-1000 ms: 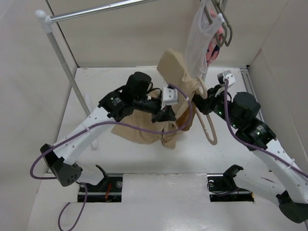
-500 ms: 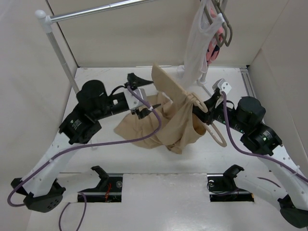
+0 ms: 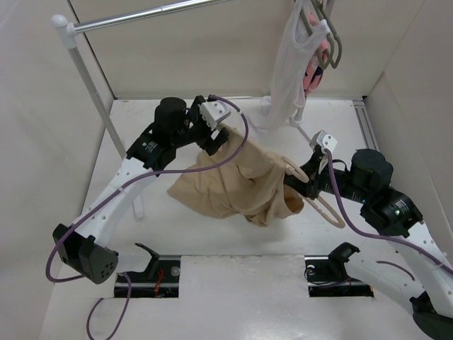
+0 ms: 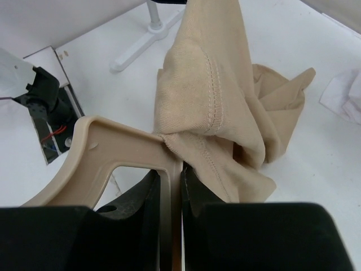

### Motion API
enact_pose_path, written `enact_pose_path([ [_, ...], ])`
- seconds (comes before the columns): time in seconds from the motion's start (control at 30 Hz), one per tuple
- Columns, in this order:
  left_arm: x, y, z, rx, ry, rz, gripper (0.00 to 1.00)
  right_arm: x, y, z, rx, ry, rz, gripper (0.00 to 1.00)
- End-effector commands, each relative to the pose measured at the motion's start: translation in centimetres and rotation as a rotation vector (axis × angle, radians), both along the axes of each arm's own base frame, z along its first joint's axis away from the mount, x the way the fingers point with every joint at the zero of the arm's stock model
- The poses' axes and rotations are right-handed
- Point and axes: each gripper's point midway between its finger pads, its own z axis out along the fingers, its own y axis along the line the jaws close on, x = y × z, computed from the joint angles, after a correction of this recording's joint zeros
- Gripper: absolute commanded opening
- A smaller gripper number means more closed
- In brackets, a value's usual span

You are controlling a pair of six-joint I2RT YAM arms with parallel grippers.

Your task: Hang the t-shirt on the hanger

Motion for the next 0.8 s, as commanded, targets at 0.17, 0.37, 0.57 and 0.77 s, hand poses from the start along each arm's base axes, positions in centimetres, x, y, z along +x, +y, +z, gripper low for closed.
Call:
enact_pose_path([
  [0.17,-5.9,-2.5,2.1,-0.174,0.074,-0.321,0.37,-0.8,0.3,2.5,0.054,-0.096,0.048,0.00],
  [0.37,-3.8,-1.0,2.6,-0.214,0.070,-0.215,0.00,-0.6,0.4,1.6,0.042,-0.061,0.047,0.00],
  [0.57,2.5,6.4,-2.0,-0.126,0.125,0.062,0.00,-1.3,-0.3,1.0,0.026,-0.040,0.036,0.00],
  [0.77,3.2,9.7,-4.7,-0.034,0.131,0.144,0.00,-1.8,-0.6,2.3,0.042,-0.066,0.036,0.00],
])
